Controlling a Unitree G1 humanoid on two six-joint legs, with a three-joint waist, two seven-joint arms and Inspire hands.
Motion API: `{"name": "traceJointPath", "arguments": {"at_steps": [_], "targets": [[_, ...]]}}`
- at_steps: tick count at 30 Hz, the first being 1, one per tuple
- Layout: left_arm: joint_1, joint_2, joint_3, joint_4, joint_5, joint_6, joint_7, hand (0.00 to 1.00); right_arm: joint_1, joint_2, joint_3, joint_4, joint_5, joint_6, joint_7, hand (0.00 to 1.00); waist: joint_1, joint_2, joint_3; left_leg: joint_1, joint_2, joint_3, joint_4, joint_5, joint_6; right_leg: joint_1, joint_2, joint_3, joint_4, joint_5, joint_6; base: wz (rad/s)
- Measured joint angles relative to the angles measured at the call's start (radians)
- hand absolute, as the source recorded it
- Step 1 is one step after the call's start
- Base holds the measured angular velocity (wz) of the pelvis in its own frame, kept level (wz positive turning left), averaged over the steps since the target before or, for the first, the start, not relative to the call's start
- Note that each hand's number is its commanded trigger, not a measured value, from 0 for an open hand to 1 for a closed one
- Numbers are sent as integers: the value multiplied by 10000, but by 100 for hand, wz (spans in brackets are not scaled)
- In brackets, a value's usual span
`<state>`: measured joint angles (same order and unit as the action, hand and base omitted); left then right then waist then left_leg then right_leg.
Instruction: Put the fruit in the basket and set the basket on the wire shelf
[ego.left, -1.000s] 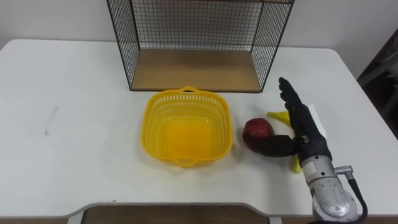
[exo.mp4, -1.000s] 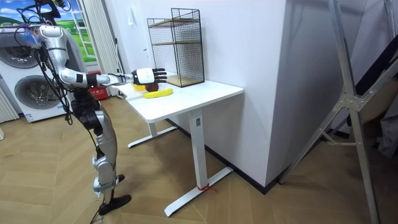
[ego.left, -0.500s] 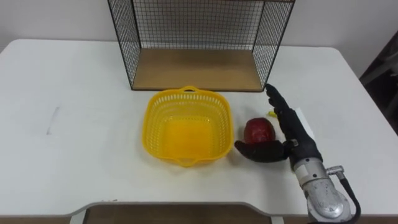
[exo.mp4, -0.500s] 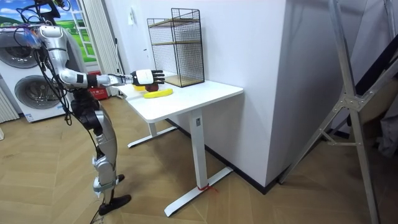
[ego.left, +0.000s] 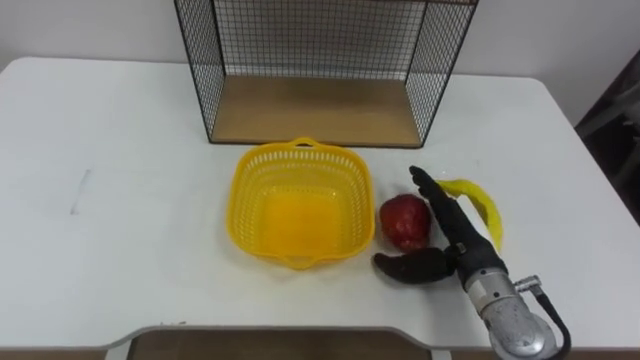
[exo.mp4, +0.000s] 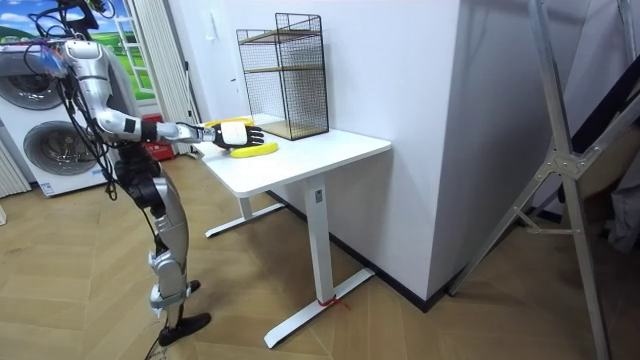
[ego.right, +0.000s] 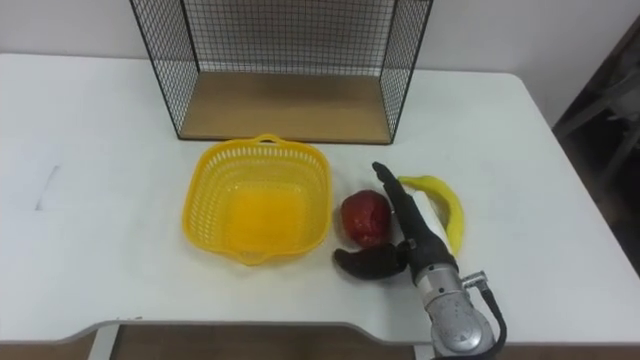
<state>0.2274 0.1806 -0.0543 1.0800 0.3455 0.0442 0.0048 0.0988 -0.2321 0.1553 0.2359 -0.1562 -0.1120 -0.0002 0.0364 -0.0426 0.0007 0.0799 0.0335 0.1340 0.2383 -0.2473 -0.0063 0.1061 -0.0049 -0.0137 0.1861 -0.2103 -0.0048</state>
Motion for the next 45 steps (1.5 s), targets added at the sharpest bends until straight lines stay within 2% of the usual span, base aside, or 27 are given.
{"name": "traceJointPath", "arguments": {"at_steps": [3, 4, 5, 6, 18, 30, 37, 41, 45], "targets": [[-14, 0, 20, -6, 86, 8, -31, 0, -34, 3, -5, 153, -20, -2, 42, 3, 5, 0, -11, 1, 0, -12, 17, -1, 1, 9, -10, -44, 11, 7, 0, 0], [-10, 1, 33, -5, 136, 37, -114, 0, -106, 3, -6, 271, -17, -13, 75, 55, 3, 3, -13, 0, 3, -21, 29, -1, 2, 10, -9, -50, 22, 11, -2, 0], [-15, 1, 31, -5, 139, 101, -176, 0, -199, 0, -8, 368, -18, -4, 128, 85, -1, 2, -13, -1, 8, -29, 36, -2, 2, 12, -9, -72, 21, 25, -6, 0], [-22, 1, 30, -5, 139, 139, -188, 0, -243, 0, -8, 422, -18, -1, 148, 100, -1, 2, -13, -2, 14, -30, 41, -2, 2, 17, -8, -85, 19, 34, -8, 0], [9, -35, 38, 9, 157, 519, -202, 0, -995, -7, -696, 1600, -19, -12, -241, 100, -4, -122, -24, 28, 17, -169, 151, -9, -2, 223, 5, -201, -150, 52, -20, 3], [20, -43, 38, 6, 168, 613, -182, 0, -915, 238, -686, 1791, 453, -62, -292, 100, -23, -90, -22, 25, 57, -272, 195, -18, -16, 256, 54, -214, -129, 128, -42, 0], [100, -49, 48, -10, 197, 643, -440, 0, -743, 454, -718, 1784, 2363, 140, -115, 100, -50, 31, -51, 27, 63, -273, 210, -22, -22, 292, 63, -187, -177, 138, -49, 0], [95, -51, 47, -44, 196, 608, -429, 0, -743, 442, -723, 1738, 3385, 174, -106, 100, -85, 90, -80, 38, 63, -225, 230, -17, -23, 279, 65, -174, -162, 139, -49, 0], [33, -81, 46, -20, 195, 568, -371, 0, -738, 439, -712, 1651, 3842, 175, -127, 100, -102, 134, -72, 49, 63, -201, 211, -17, -23, 277, 67, -160, -164, 140, -49, 0]]}}
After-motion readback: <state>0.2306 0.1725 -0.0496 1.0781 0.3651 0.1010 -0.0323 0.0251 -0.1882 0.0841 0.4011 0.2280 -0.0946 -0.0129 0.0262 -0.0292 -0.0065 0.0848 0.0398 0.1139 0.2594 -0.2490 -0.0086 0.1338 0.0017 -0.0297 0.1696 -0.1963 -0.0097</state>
